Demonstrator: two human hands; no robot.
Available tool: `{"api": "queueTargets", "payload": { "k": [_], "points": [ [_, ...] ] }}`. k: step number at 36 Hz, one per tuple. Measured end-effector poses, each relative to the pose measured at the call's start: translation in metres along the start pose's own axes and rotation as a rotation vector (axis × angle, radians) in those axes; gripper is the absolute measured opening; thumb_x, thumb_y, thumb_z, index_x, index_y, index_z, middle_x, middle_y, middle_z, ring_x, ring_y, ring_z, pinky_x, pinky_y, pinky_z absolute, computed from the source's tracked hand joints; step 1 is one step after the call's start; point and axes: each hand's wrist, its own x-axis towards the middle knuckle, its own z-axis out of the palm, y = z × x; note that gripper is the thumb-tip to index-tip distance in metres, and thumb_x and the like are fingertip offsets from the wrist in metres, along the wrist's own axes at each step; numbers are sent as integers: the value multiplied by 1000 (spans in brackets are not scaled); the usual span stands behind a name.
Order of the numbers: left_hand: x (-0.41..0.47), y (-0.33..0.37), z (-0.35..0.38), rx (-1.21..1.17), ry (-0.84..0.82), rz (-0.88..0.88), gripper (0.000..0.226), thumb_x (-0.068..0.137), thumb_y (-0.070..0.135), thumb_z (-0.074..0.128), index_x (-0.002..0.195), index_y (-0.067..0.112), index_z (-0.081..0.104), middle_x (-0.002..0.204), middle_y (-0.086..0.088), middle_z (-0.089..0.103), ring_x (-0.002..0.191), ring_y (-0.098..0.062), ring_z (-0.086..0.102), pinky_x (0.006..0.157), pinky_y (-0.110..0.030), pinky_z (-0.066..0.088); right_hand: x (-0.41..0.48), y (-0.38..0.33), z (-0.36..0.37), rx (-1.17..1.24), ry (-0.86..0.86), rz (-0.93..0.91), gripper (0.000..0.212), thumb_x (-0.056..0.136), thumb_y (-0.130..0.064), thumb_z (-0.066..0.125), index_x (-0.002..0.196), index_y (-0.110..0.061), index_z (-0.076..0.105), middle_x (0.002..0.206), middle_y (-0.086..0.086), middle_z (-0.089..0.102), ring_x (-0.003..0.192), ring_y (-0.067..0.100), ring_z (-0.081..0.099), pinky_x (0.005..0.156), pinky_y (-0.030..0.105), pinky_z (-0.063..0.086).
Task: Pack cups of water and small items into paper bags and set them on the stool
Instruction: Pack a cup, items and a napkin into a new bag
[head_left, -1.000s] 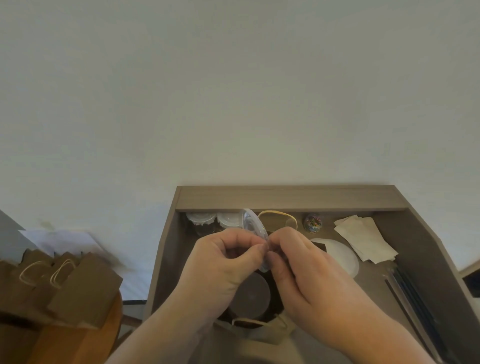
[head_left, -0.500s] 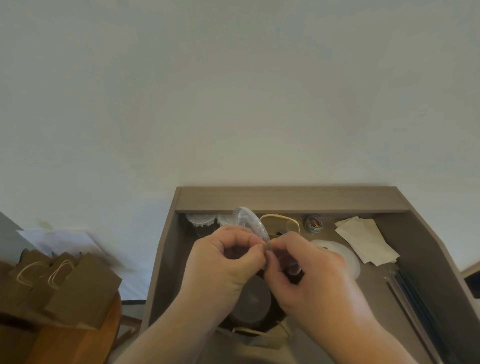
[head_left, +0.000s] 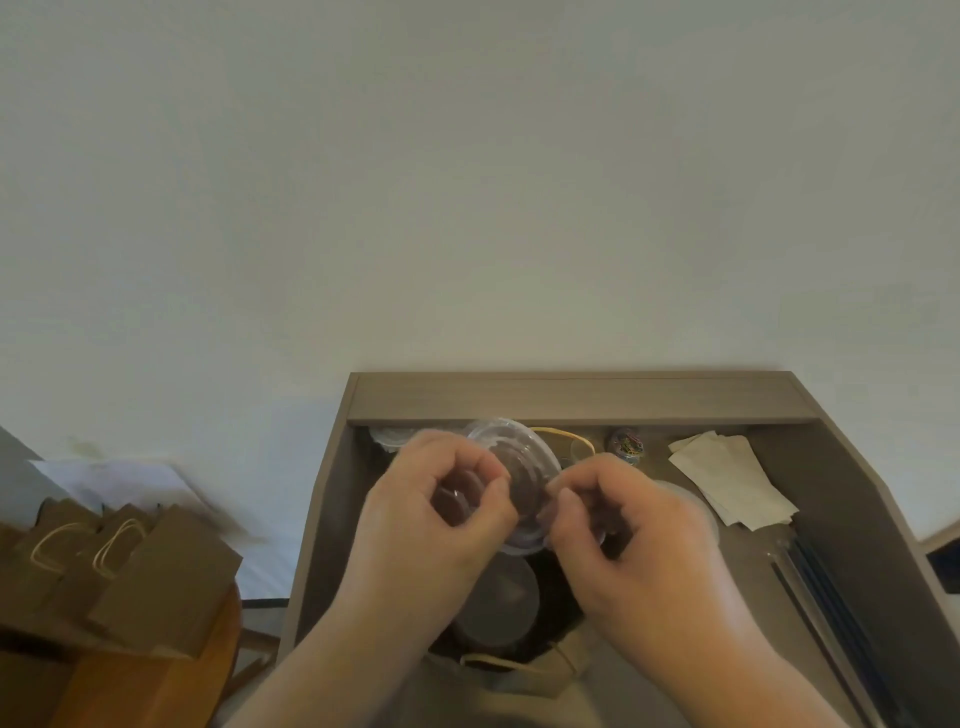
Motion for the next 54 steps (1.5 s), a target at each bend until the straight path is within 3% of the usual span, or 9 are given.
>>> {"api": "queueTargets", "payload": {
  "k": [5,8,13,19,33,37,41,50,54],
  "points": [
    [1,-4,-3,26,104,-101,51,78,58,76,121,49,50,113,24,55,101,2,60,74,-9,52,-1,1,-3,83,-25,46,15,94,-36,58,84,-32,69,74,-1,71,64,16,65,58,30,55],
    [5,-6,-4,-129,-40,-190,58,82,53,75,135,44,51,107,13,73,91,-7,73,73,-23,61,-1,-2,-3,153,-62,58,22,94,-42,57,82,-29,70,69,7,66,58,22,57,52,30,47],
    [3,-2,-4,-242,-146,-157,28,87,39,72,115,37,70,78,0,75,59,-16,72,59,-24,55,5,4,-8,351,-148,120,52,92,-53,50,80,-5,65,59,7,61,54,9,56,55,19,46],
    [4,-8,-3,-247,-185,-146,23,90,38,69,113,41,70,79,3,73,63,-15,70,61,-23,54,5,19,-2,516,-260,131,48,105,-39,46,84,3,57,69,23,60,63,27,58,62,34,46],
    [3,-10,-3,-247,-187,-92,20,97,27,67,113,39,70,72,5,68,61,-11,64,64,-24,52,1,17,-2,264,-211,-16,37,112,-37,40,87,-23,63,75,7,64,70,24,62,67,47,53],
    [4,-12,-6,-201,-181,-79,21,97,31,68,115,42,68,75,4,69,64,-13,66,64,-24,52,1,12,-9,229,-220,-26,35,107,-48,44,83,-35,66,72,0,67,68,17,65,65,33,55],
    [4,-14,-5,-192,-163,-69,26,92,41,67,118,43,67,79,0,71,66,-16,69,66,-28,54,1,10,-11,228,-211,10,29,95,-52,53,88,-31,71,70,1,71,64,13,68,63,25,56],
    [2,-15,-2,-225,-161,-68,22,96,33,68,116,44,67,76,0,68,65,-17,67,70,-38,56,-3,18,-3,305,-248,37,33,108,-40,40,85,-27,61,71,9,69,69,23,64,70,47,53],
    [1,-13,-4,-215,-184,-66,19,98,32,65,113,43,66,72,3,67,64,-13,65,68,-32,54,-2,18,-3,474,-288,81,35,106,-38,42,81,-22,61,71,12,62,68,25,60,66,32,50]
  ]
}}
